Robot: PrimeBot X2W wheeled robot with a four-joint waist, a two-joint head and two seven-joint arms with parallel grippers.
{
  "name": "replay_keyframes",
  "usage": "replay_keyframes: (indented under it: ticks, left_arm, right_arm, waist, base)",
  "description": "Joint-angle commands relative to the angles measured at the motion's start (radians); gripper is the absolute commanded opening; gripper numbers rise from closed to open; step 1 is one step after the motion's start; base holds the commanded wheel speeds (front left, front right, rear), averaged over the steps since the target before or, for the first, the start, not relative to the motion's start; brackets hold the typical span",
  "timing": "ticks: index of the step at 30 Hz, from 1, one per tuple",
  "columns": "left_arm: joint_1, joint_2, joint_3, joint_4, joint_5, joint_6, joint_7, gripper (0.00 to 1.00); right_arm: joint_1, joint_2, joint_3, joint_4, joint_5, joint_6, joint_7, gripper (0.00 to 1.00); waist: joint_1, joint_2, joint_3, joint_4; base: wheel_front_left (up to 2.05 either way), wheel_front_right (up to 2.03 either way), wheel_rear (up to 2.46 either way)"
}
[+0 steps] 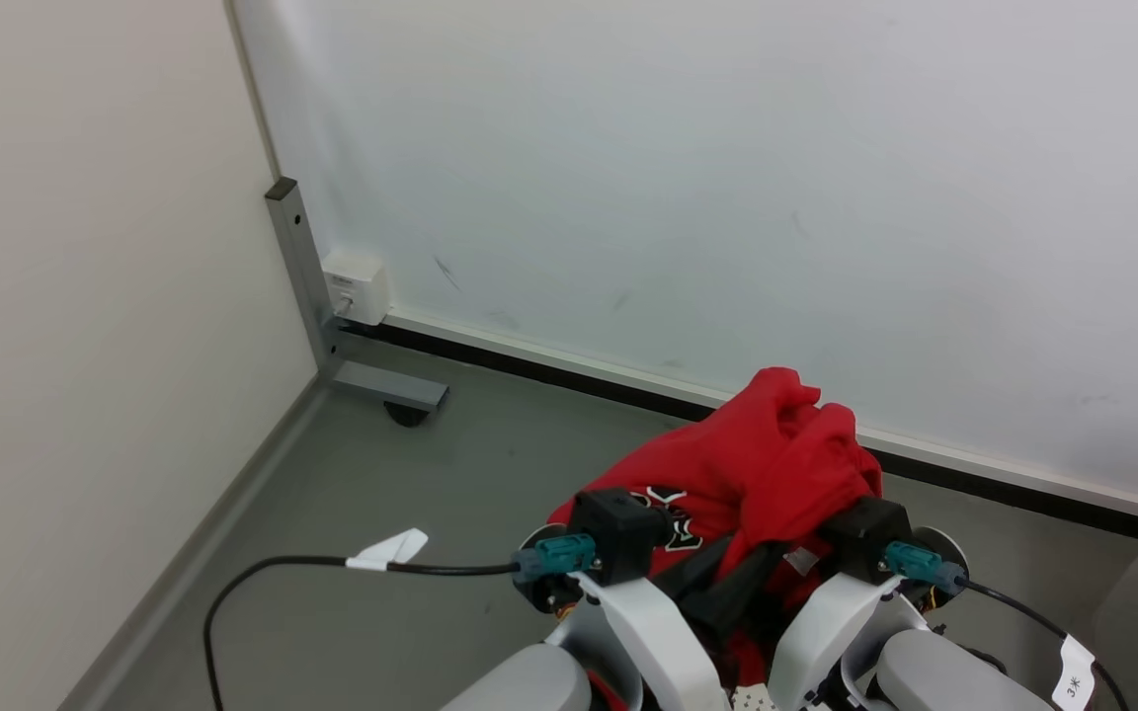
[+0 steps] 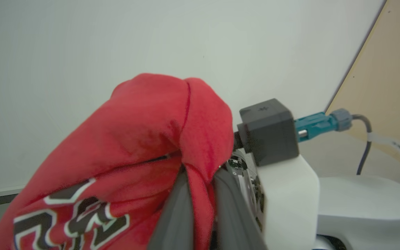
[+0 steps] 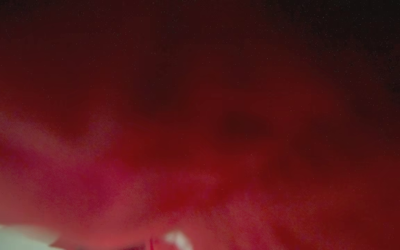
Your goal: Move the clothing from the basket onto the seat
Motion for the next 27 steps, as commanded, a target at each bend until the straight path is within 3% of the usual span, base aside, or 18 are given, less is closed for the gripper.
replay_keyframes:
  ticks: [1, 3, 4, 5, 6, 19, 20, 21, 27]
  left_arm:
    - [-0.011, 0.001, -0.004, 0.003, -0.012, 0.008, 0.000, 0.00]
    - [-0.016, 0.001, -0.008, 0.012, -0.022, 0.012, -0.006, 0.00]
    - [-0.017, 0.001, -0.009, 0.016, -0.026, 0.015, -0.009, 0.00]
    - [-0.019, 0.001, -0.009, 0.019, -0.029, 0.018, -0.014, 0.00]
    - [-0.023, 0.001, -0.007, 0.024, -0.034, 0.019, -0.018, 0.00]
    - [-0.023, 0.025, 0.052, 0.085, -0.055, 0.059, -0.070, 0.00]
    - [-0.021, 0.028, 0.055, 0.087, -0.055, 0.063, -0.071, 0.27]
    - [-0.018, 0.029, 0.056, 0.092, -0.055, 0.066, -0.075, 1.00]
    - [0.005, 0.037, 0.058, 0.098, -0.056, 0.081, -0.090, 1.00]
  right_arm:
    - [0.007, 0.008, -0.029, -0.015, -0.035, -0.002, -0.003, 1.00]
    - [0.033, 0.015, -0.060, -0.032, -0.070, -0.002, -0.003, 1.00]
    - [0.043, 0.017, -0.071, -0.039, -0.086, -0.002, -0.003, 0.82]
    - [0.050, 0.021, -0.077, -0.049, -0.097, -0.002, -0.003, 0.35]
    - [0.055, 0.023, -0.081, -0.057, -0.106, -0.002, -0.003, 0.00]
    - [0.126, -0.011, -0.085, -0.153, -0.107, -0.002, -0.003, 0.00]
    - [0.139, -0.013, -0.088, -0.163, -0.107, -0.002, -0.003, 0.00]
    - [0.149, -0.018, -0.090, -0.172, -0.110, -0.002, -0.003, 0.00]
    - [0.195, -0.055, -0.125, -0.226, -0.131, -0.002, -0.003, 0.00]
  waist:
    - [0.0000, 0.0000, 0.004, 0.014]
    - [0.0000, 0.0000, 0.005, 0.017]
    - [0.0000, 0.0000, 0.006, 0.016]
    - [0.0000, 0.0000, 0.006, 0.014]
    - [0.0000, 0.0000, 0.007, 0.010]
    - [0.0000, 0.0000, 0.007, -0.055]
    - [0.0000, 0.0000, 0.008, -0.060]
    - [0.0000, 0.0000, 0.008, -0.065]
    - [0.0000, 0.0000, 0.013, -0.105]
  base:
    - [0.00, 0.00, 0.00]
    - [0.00, 0.00, 0.00]
    - [0.00, 0.00, 0.00]
    - [0.00, 0.00, 0.00]
    - [0.00, 0.00, 0.00]
    - [0.00, 0.00, 0.00]
    - [0.00, 0.00, 0.00]
    - [0.00, 0.00, 0.00]
    - [0.00, 0.00, 0.00]
